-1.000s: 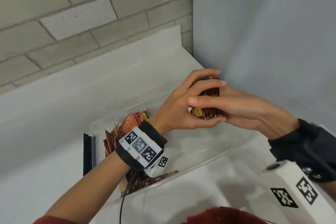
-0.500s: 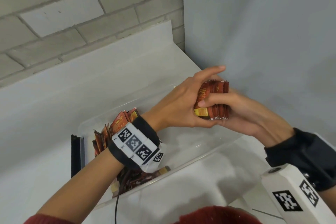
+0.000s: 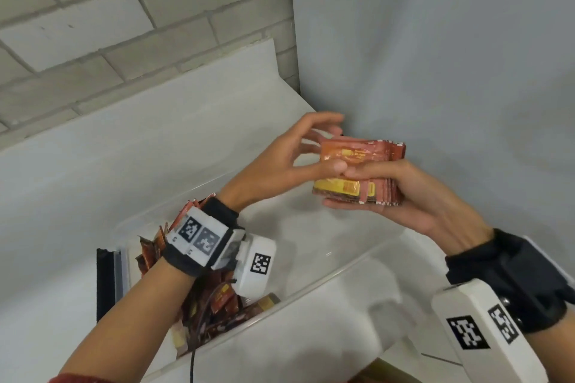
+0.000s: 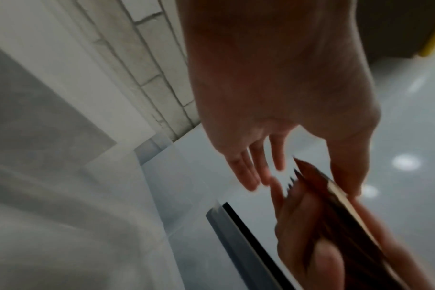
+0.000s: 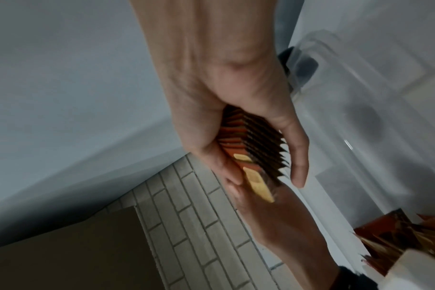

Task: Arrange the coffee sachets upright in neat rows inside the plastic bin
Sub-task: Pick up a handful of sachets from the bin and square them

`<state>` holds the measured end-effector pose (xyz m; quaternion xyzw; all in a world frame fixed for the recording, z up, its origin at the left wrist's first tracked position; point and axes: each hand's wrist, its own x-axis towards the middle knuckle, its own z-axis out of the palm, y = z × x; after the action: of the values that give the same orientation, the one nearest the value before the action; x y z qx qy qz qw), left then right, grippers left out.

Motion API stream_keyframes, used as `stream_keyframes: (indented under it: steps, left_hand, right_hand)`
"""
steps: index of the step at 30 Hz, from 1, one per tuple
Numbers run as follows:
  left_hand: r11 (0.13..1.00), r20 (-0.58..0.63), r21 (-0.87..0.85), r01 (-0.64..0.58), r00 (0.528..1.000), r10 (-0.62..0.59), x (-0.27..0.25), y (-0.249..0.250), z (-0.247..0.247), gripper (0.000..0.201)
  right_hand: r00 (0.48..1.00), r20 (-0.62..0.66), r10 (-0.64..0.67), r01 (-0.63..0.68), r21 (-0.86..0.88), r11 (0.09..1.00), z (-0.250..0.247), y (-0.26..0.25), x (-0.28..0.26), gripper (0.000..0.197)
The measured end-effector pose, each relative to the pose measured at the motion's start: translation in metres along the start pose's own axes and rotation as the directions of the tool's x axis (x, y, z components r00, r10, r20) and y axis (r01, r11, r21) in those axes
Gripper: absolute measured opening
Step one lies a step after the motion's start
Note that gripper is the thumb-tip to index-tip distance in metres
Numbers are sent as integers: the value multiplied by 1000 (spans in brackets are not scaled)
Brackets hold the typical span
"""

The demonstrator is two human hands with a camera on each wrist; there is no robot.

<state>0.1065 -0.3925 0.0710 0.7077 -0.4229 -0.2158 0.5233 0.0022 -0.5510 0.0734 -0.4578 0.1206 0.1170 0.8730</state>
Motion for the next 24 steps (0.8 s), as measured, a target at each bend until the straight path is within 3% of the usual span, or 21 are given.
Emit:
stream_keyframes:
  steps: [3, 8, 12, 17, 24]
  left_hand:
    - [989, 24, -113, 94, 995, -92, -1, 1, -9, 41]
    - [971, -24, -222, 87, 995, -95, -2, 4, -16, 28]
    - [969, -70, -241, 47, 995, -66, -4, 1, -22, 23]
    - [936, -97, -336, -101, 993, 72, -6, -4, -29, 24]
    - [924, 30, -377, -72, 996, 90, -7, -7, -22, 20]
  right_hand:
    - [1000, 23, -12, 12, -5, 1000, -4, -2, 1, 39]
    - [998, 36, -51, 51, 7, 999, -2, 3, 9, 28]
    - [995, 73, -68, 62, 90, 994, -4, 9, 15, 57]
    - [996, 24, -89, 81, 238, 968, -10, 14, 21, 81]
    - [993, 119, -22, 14, 65, 998, -8, 11, 20, 61]
